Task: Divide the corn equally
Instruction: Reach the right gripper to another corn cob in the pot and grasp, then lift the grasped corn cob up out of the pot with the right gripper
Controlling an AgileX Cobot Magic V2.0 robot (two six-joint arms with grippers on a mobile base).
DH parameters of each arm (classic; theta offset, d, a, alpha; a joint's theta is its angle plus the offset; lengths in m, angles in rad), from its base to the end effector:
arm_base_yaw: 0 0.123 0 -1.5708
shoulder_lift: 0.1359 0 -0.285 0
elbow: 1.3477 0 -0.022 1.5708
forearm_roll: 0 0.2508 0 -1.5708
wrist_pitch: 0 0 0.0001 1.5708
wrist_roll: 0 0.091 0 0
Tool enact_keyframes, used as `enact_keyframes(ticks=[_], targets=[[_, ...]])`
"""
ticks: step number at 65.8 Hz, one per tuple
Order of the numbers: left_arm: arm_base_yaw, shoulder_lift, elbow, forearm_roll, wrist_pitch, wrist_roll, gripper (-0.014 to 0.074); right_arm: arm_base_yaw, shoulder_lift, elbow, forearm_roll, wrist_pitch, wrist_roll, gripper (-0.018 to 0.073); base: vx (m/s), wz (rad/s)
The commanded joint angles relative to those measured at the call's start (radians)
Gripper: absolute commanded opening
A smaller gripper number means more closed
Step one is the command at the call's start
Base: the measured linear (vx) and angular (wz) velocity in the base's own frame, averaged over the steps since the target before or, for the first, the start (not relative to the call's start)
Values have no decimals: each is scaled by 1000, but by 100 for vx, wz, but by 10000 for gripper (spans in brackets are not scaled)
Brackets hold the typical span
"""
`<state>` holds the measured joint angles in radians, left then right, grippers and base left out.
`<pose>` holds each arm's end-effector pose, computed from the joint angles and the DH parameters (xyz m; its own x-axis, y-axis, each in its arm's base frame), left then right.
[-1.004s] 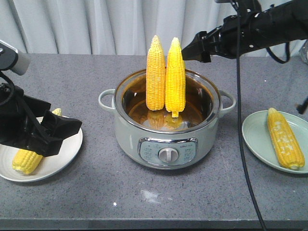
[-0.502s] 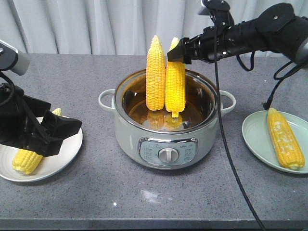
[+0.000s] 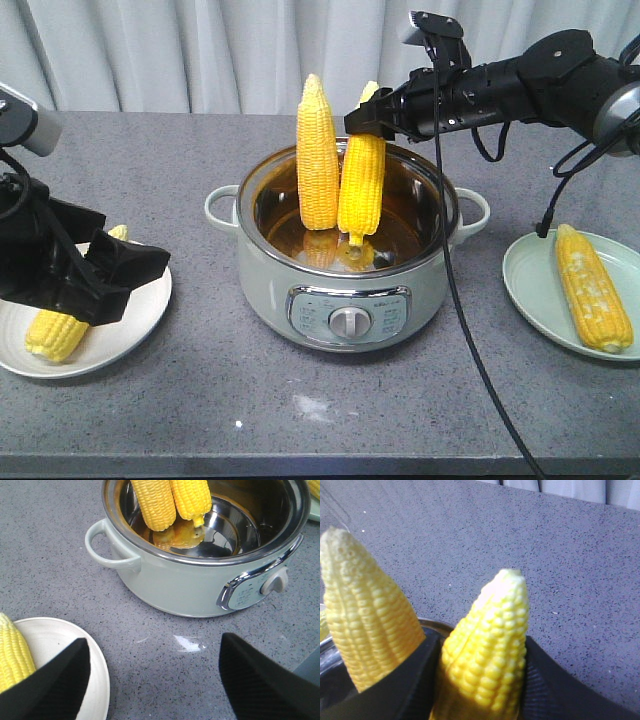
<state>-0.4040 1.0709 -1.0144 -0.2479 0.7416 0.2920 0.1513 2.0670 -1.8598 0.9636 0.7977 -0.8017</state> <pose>0.1939 -0.0993 0.3614 -0.5316 0.3423 -0.7747 0.5650 0.8248 -0.0232 0.4651 0.1251 0.3002 -0.5895 -0.1011 -0.8014 -0.5930 0.7279 0.3444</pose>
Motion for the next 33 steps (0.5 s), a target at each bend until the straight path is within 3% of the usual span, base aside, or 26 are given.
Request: enact_keyframes(ticks=[1,14,25,33], targets=[[-7,-14,-27,-21,-59,-1,522,-5,-58,-34,40,-24,-16,213,0,0],[-7,-14,-27,-21,-59,-1,522,-5,-86,-34,24,-24,-16,170,0,0],[-7,-14,-27,-21,-59,-1,522,-5,-153,-34,-75,12,-7,171,0,0],[-7,-14,-27,-21,-59,-1,522,-5,-214,-34,-96,41,7,171,0,0]])
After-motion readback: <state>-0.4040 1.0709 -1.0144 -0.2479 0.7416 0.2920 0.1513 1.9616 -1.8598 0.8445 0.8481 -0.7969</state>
